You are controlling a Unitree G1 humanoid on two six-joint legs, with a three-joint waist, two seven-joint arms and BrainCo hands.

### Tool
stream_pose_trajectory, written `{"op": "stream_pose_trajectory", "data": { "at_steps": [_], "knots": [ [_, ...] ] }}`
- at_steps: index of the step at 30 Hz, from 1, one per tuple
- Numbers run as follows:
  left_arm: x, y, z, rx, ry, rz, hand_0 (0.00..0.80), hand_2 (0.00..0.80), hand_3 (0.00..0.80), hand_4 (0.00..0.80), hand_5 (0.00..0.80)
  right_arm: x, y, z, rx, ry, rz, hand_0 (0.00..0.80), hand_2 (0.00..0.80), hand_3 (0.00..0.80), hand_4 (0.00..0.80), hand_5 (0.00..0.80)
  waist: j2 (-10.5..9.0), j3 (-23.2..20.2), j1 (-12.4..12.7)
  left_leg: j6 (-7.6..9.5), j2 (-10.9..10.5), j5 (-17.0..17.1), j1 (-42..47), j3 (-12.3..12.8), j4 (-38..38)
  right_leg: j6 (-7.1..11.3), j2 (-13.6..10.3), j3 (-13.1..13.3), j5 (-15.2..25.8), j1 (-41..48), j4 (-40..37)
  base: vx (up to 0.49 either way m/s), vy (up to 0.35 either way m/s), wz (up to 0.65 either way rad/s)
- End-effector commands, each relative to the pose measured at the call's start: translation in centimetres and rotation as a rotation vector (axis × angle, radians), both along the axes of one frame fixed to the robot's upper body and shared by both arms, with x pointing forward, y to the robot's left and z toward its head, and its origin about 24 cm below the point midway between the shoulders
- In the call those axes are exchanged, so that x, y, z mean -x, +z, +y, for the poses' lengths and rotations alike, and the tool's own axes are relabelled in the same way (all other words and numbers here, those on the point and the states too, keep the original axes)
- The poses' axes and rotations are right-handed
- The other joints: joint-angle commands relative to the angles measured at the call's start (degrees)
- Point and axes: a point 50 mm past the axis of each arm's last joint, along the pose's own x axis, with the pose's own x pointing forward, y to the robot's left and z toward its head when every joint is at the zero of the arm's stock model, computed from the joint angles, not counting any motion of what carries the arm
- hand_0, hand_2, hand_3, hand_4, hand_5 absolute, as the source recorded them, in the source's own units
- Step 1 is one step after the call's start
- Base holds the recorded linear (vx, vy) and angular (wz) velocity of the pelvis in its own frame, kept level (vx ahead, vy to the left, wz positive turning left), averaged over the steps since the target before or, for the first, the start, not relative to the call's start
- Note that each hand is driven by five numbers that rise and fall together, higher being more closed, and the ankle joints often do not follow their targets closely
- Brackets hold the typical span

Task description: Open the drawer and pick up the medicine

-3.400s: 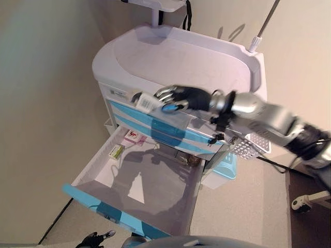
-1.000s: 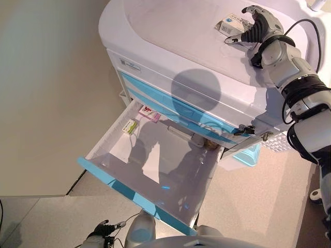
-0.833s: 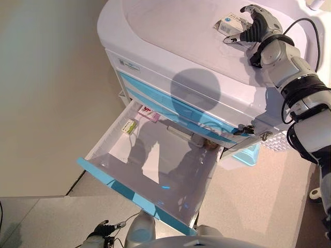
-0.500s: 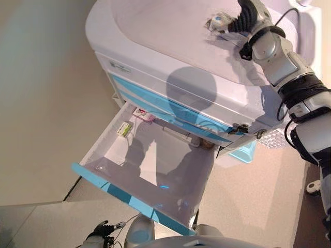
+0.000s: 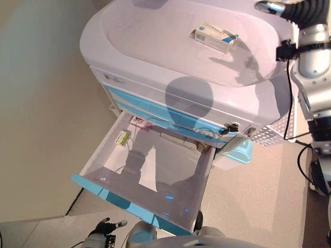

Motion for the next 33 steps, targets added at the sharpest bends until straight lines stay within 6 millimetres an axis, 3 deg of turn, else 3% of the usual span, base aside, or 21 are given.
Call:
{"op": "stream_pose_trajectory", "data": {
  "at_steps": [1,4,5,9,10,12,13,14,15,16,17,18,20,21,22,23,26,27,31,32,33],
  "knots": [
    [1.4,-0.2,0.8,-0.042,0.0,0.071,0.0,0.0,0.0,0.0,0.0,1.5,0.6,-0.8,-0.085,0.036,-0.101,0.0,0.0,0.0,0.0,0.0,-0.43,-4.9,-0.9,3.07,-3.7,-6.6,1.1,1.8,3.5,2.08,-1.3,0.4,-3.6,-3.3,7.8,0.024,0.017,-0.38],
    [1.5,-0.4,0.3,-0.035,-0.005,0.077,0.0,0.0,0.0,0.0,0.0,2.4,-3.2,-3.2,-0.193,-0.031,-0.036,0.0,0.0,0.0,0.0,0.0,-0.2,-6.0,-2.0,3.16,-3.3,-7.2,2.4,3.3,3.1,2.39,-0.9,1.7,-3.0,-2.4,6.5,0.016,0.024,-0.31],
    [1.5,-0.4,0.3,-0.035,-0.006,0.078,0.0,0.0,0.0,0.0,0.0,2.4,-3.2,-3.2,-0.194,-0.032,-0.036,0.0,0.0,0.0,0.0,0.0,-0.23,-6.0,-1.9,3.16,-3.3,-7.2,2.5,3.3,3.1,2.39,-0.9,1.7,-3.0,-2.4,6.5,-0.005,0.018,-0.18],
    [1.7,-0.5,0.0,-0.024,0.017,0.076,0.0,0.0,0.0,0.0,0.0,4.9,-12.4,-7.1,-0.419,-0.187,0.163,0.0,0.0,0.0,0.0,0.0,-0.11,-7.0,-4.1,3.35,-3.0,-7.6,3.9,6.2,2.4,2.73,-0.1,3.9,-1.8,-2.1,4.7,-0.027,0.026,-0.38],
    [1.8,-0.5,0.1,-0.026,0.016,0.078,0.0,0.0,0.0,0.0,0.0,5.0,-12.5,-7.2,-0.42,-0.188,0.165,0.0,0.0,0.0,0.0,0.0,-0.18,-7.1,-3.9,3.35,-2.9,-7.6,4.0,6.4,2.3,2.73,-0.1,4.1,-1.7,-2.0,4.6,-0.004,0.016,-0.39],
    [2.1,-0.6,0.0,-0.02,0.023,0.089,0.0,0.0,0.0,0.0,0.0,5.6,-15.5,-7.8,-0.485,-0.229,0.252,0.0,0.0,0.0,0.0,0.0,-0.19,-7.3,-4.4,3.39,-2.9,-7.7,4.5,7.3,2.2,2.8,0.1,4.8,-1.3,-1.9,4.0,-0.018,0.02,-0.45],
    [2.2,-0.6,0.0,-0.013,0.037,0.093,0.0,0.0,0.0,0.0,0.0,6.3,-19.3,-8.4,-0.552,-0.287,0.378,0.0,0.0,0.0,0.0,0.0,-0.2,-7.3,-4.7,3.43,-2.9,-7.7,4.7,7.7,2.2,2.85,0.3,5.2,-0.9,-1.7,3.5,-0.029,0.014,-0.38],
    [2.3,-0.6,0.0,-0.014,0.037,0.094,0.0,0.0,0.0,0.0,0.0,6.3,-19.4,-8.4,-0.553,-0.287,0.379,0.0,0.0,0.0,0.0,0.0,-0.23,-7.3,-4.6,3.43,-2.9,-7.8,4.8,7.8,2.2,2.85,0.3,5.3,-0.9,-1.7,3.5,-0.048,0.025,-0.3],
    [2.7,-0.7,-0.2,0.005,0.036,0.106,0.0,0.0,0.0,0.0,0.0,7.5,-23.7,-9.1,-0.597,-0.379,0.543,0.0,0.0,0.0,0.0,0.0,-0.08,-7.3,-4.9,3.47,-2.8,-7.7,4.8,8.4,2.1,2.9,0.5,5.8,-0.2,-1.8,2.8,-0.022,0.017,-0.25],
    [2.7,-0.7,-0.2,0.004,0.036,0.106,0.0,0.0,0.0,0.0,0.0,7.5,-23.8,-9.1,-0.597,-0.378,0.543,0.0,0.0,0.0,0.0,0.0,-0.1,-7.3,-4.9,3.47,-2.8,-7.7,4.8,8.4,2.1,2.9,0.5,5.9,-0.2,-1.8,2.8,-0.036,0.021,-0.22],
    [2.8,-0.8,-0.2,0.011,0.036,0.109,0.0,0.0,0.0,0.0,0.0,8.2,-26.1,-9.2,-0.599,-0.407,0.652,0.0,0.0,0.0,0.0,0.0,-0.1,-7.3,-5.0,3.45,-2.8,-7.7,4.9,8.8,2.1,2.97,0.6,6.1,0.0,-1.8,2.5,-0.018,0.006,-0.11],
    [2.8,-0.8,-0.3,0.015,0.034,0.11,0.0,0.0,0.0,0.0,0.0,8.4,-26.8,-9.3,-0.605,-0.422,0.687,0.0,0.0,0.0,0.0,0.0,-0.08,-7.3,-5.0,3.44,-2.8,-7.7,5.0,8.9,2.1,2.96,0.6,6.2,0.1,-1.7,2.3,-0.027,0.007,-0.13],
    [3.3,-0.9,-0.4,0.025,0.01,0.139,0.0,0.0,0.0,0.0,0.0,10.6,-32.1,-8.7,-0.621,-0.463,0.929,0.0,0.0,0.0,0.0,0.0,-0.03,-7.1,-5.2,3.39,-2.7,-7.6,5.1,9.2,2.1,2.95,0.7,6.3,0.4,-1.5,2.0,-0.023,0.005,-0.2],
    [3.3,-0.9,-0.3,0.025,0.011,0.139,0.0,0.0,0.0,0.0,0.0,10.6,-32.1,-8.7,-0.62,-0.462,0.93,0.0,0.0,0.0,0.0,0.0,-0.03,-7.1,-5.2,3.39,-2.7,-7.6,5.2,9.2,2.1,2.95,0.7,6.3,0.4,-1.5,2.0,-0.023,0.006,-0.15],
    [3.4,-0.9,-0.4,0.035,0.003,0.143,0.0,0.0,0.0,0.0,0.0,12.7,-35.8,-7.6,-0.662,-0.471,1.103,0.0,0.0,0.0,0.0,0.0,0.02,-7.0,-5.4,3.35,-2.7,-7.5,5.3,9.4,2.0,2.85,0.9,6.4,0.6,-1.4,1.8,-0.01,0.003,-0.06],
    [3.4,-0.9,-0.4,0.035,0.004,0.143,0.0,0.0,0.0,0.0,0.0,12.7,-35.8,-7.6,-0.662,-0.47,1.103,0.0,0.0,0.0,0.0,0.0,0.0,-6.9,-5.4,3.34,-2.7,-7.5,5.4,9.3,2.0,2.85,0.9,6.3,0.6,-1.3,1.8,0.0,0.0,0.0],
    [3.7,-0.9,-0.1,0.033,-0.01,0.158,0.0,0.0,0.0,0.0,0.0,15.5,-39.6,-6.0,-0.636,-0.451,1.343,0.0,0.0,0.0,0.0,0.0,-0.02,-6.9,-5.5,3.24,-2.6,-7.4,5.6,9.4,1.9,2.71,1.0,6.2,0.4,-1.2,1.7,0.0,0.0,0.0],
    [3.7,-0.8,0.2,0.024,-0.022,0.165,0.0,0.0,0.0,0.0,0.0,17.6,-41.6,-4.9,-0.631,-0.445,1.479,0.0,0.0,0.0,0.0,0.0,-0.09,-6.9,-5.5,3.24,-2.5,-7.5,5.6,9.2,2.0,2.58,1.0,6.1,0.2,-1.0,1.9,0.0,0.0,0.0],
    [3.7,-0.8,0.3,0.017,-0.034,0.169,0.0,0.0,0.0,0.0,0.0,18.6,-42.7,-4.0,-0.602,-0.429,1.565,0.0,0.0,0.0,0.0,0.0,-0.04,-6.6,-5.6,3.3,-2.6,-7.6,5.8,8.9,2.0,2.5,1.0,5.8,-0.1,-0.8,2.2,0.011,-0.007,0.0],
    [3.5,-0.7,0.6,0.006,-0.064,0.172,0.0,0.0,0.0,0.0,0.0,20.8,-44.1,-3.2,-0.573,-0.419,1.708,0.0,0.0,0.0,0.0,0.0,0.13,-6.3,-5.7,3.45,-2.7,-7.9,5.9,8.3,2.4,2.28,0.8,5.4,-0.9,-0.6,3.2,0.039,-0.022,0.0],
    [3.5,-0.7,0.6,0.006,-0.064,0.172,0.0,0.0,0.0,0.0,0.0,20.7,-44.1,-3.2,-0.573,-0.419,1.708,0.0,0.0,0.0,0.0,0.0,0.12,-6.3,-5.7,3.45,-2.7,-7.9,5.9,8.3,2.4,2.28,0.8,5.4,-0.9,-0.6,3.3,0.042,-0.028,0.03]
  ]
}}
